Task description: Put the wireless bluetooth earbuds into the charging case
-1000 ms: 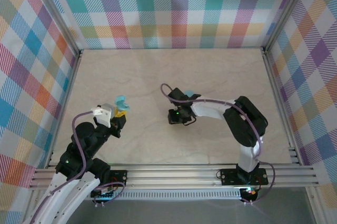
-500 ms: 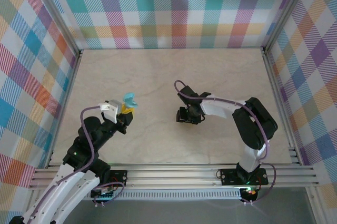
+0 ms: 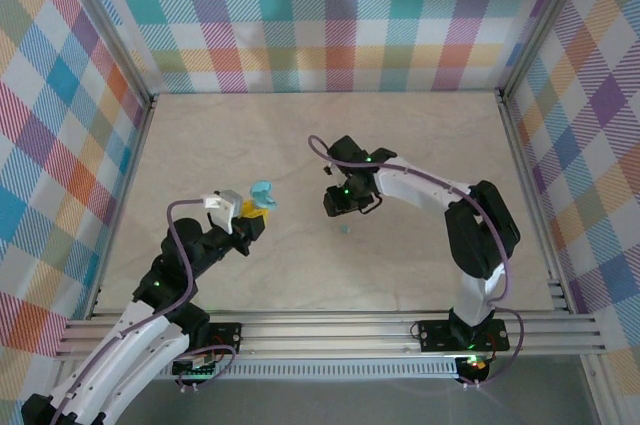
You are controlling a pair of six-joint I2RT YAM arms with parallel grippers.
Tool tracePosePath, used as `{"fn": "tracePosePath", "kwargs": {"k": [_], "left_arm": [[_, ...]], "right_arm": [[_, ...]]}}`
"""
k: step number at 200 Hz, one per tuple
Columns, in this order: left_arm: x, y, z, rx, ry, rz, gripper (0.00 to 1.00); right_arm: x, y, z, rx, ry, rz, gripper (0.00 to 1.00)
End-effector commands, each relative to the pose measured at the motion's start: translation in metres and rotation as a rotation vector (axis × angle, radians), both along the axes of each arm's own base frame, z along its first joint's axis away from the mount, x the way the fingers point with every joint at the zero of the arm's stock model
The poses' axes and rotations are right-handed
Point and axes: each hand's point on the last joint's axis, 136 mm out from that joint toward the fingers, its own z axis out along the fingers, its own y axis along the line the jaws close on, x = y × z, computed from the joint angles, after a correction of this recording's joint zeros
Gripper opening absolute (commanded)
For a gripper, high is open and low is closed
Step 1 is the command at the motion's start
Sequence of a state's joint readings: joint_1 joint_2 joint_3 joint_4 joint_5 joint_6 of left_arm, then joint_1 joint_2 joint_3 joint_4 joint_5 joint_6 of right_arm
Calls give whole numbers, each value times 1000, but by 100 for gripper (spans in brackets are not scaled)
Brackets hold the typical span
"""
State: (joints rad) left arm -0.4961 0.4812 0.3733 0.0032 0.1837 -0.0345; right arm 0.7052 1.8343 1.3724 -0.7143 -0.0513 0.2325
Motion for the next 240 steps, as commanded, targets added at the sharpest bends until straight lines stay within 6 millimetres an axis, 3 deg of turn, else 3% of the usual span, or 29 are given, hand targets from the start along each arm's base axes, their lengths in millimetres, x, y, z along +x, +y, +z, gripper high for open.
{"fn": "tracePosePath", "kwargs": {"k": [1, 83, 136, 240], "left_arm": [[-3, -13, 9, -60, -27, -63, 0], [0, -20, 1, -44, -8, -92, 0], [-2, -18, 0, -30, -10, -91, 0], [-3, -17, 1, -29, -10, -89, 0]], "right_arm": [[-17, -14, -14, -142, 32, 168, 40], [-27, -2, -30, -245, 52, 262, 38], [-18, -7, -33, -299, 9, 238, 38], [-25, -13, -54, -324, 59, 221, 32]]}}
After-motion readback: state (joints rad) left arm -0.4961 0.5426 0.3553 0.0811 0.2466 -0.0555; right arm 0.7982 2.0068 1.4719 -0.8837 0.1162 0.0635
